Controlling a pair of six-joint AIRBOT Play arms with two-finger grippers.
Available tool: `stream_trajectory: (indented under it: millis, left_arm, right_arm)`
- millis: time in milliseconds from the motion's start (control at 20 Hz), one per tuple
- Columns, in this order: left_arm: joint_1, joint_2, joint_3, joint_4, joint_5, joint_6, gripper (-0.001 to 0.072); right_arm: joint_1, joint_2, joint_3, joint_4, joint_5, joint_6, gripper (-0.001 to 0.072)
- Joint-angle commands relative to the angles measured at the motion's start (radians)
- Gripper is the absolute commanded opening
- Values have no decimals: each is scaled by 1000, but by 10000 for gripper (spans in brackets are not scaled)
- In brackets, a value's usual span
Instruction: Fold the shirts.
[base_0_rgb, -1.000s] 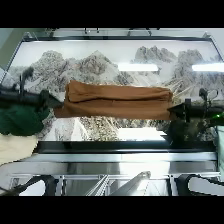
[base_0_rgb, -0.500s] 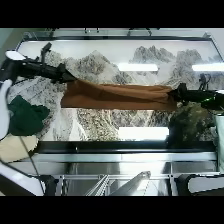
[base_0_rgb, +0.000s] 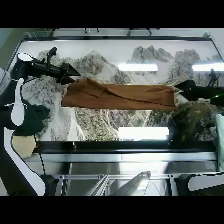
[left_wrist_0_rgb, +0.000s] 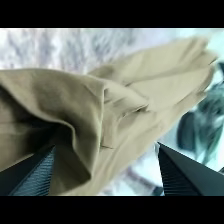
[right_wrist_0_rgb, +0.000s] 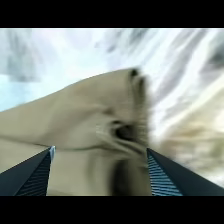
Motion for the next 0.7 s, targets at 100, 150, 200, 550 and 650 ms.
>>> stream_trajectory:
  millis: [100, 150, 200, 550, 650]
  left_arm:
    - [111, 53, -31, -132, -39, -11, 425]
    - [123, 53, -20, -152, -78, -11, 47]
    - [127, 53, -10, -169, -103, -8, 0]
    - [73, 55, 4, -211, -164, -8, 0]
    - [28, 55, 4, -211, -196, -7, -1]
  right_arm:
    - [-10, -53, 37, -139, 67, 95, 651]
    - [8, -71, 37, -139, 79, 106, 651]
    - [29, -90, 37, -139, 85, 121, 650]
    - [162, -169, 72, -19, 71, 120, 117]
    - [164, -157, 89, -2, 98, 120, 18]
